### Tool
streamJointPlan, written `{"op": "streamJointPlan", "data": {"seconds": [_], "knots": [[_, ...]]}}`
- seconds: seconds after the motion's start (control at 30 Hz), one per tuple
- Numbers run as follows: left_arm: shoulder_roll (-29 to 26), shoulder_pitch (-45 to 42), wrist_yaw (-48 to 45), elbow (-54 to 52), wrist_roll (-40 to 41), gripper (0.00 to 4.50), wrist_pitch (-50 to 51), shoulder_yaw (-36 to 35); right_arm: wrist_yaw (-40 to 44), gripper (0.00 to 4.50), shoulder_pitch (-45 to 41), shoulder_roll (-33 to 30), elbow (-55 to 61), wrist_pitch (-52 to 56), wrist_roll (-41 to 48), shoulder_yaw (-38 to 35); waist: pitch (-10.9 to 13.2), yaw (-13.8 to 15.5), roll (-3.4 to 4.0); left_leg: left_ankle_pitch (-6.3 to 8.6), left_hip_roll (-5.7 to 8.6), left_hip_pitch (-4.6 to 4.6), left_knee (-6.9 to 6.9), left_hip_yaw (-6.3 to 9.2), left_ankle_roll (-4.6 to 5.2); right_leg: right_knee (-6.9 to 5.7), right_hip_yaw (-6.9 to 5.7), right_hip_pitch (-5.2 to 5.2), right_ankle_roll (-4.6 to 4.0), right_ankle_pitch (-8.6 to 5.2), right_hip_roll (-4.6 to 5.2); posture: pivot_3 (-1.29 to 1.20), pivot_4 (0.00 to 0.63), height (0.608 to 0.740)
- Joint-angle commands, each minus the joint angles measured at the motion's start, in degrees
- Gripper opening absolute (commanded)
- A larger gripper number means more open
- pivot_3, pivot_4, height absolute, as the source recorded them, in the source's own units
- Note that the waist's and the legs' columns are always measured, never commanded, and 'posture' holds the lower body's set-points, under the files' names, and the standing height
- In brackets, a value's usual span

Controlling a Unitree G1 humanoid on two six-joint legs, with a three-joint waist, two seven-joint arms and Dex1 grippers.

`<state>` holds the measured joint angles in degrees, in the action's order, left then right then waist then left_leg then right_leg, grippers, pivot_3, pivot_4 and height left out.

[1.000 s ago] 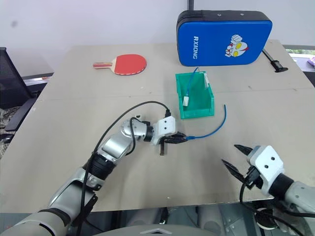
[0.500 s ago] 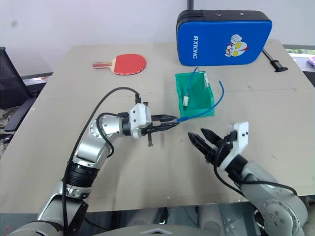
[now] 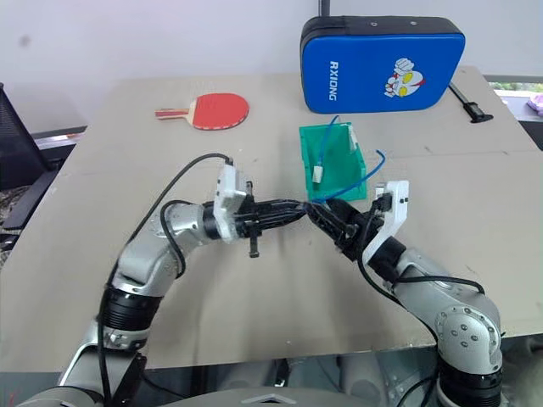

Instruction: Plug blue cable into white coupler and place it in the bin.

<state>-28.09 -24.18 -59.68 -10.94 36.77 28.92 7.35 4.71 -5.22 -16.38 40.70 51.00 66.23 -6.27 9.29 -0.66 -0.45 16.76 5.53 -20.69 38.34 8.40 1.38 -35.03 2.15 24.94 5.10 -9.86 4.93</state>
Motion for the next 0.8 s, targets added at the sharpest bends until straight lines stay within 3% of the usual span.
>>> {"op": "streamJointPlan", "data": {"seconds": [0.03, 0.33, 0.8], "knots": [[-2.1, -1.2, 1.0, -3.9, 13.5, 0.57, 15.3, -4.2, 4.9, 2.85, -0.1, -1.9, 2.8, -3.4, -0.7, 0.8, 0.0, -0.4, 0.00, 0.00, 0.00, 0.02, 0.00, 0.00, 0.01, -0.01, 0.00, -0.01, 0.01, 0.00, 0.00, 0.00, 0.150, 0.729], [-0.5, -5.0, 10.8, -2.4, 30.3, 0.57, 33.1, -11.2, 7.2, 2.85, 0.4, -5.0, 3.2, -5.2, 6.1, 0.5, 0.0, -0.2, -0.01, -0.01, -0.02, 0.04, 0.01, -0.03, -0.03, -0.05, 0.05, 0.00, -0.01, 0.00, -0.01, 0.00, 0.150, 0.729], [-0.5, -4.4, 14.9, -4.9, 35.5, 0.57, 37.3, -12.6, 5.4, 2.85, -0.2, -6.8, 2.2, -7.0, 11.6, 1.3, 0.0, -0.1, 0.00, -0.01, -0.01, 0.03, 0.00, -0.07, -0.04, -0.03, 0.10, 0.02, -0.02, 0.00, 0.00, 0.00, 0.150, 0.729]]}}
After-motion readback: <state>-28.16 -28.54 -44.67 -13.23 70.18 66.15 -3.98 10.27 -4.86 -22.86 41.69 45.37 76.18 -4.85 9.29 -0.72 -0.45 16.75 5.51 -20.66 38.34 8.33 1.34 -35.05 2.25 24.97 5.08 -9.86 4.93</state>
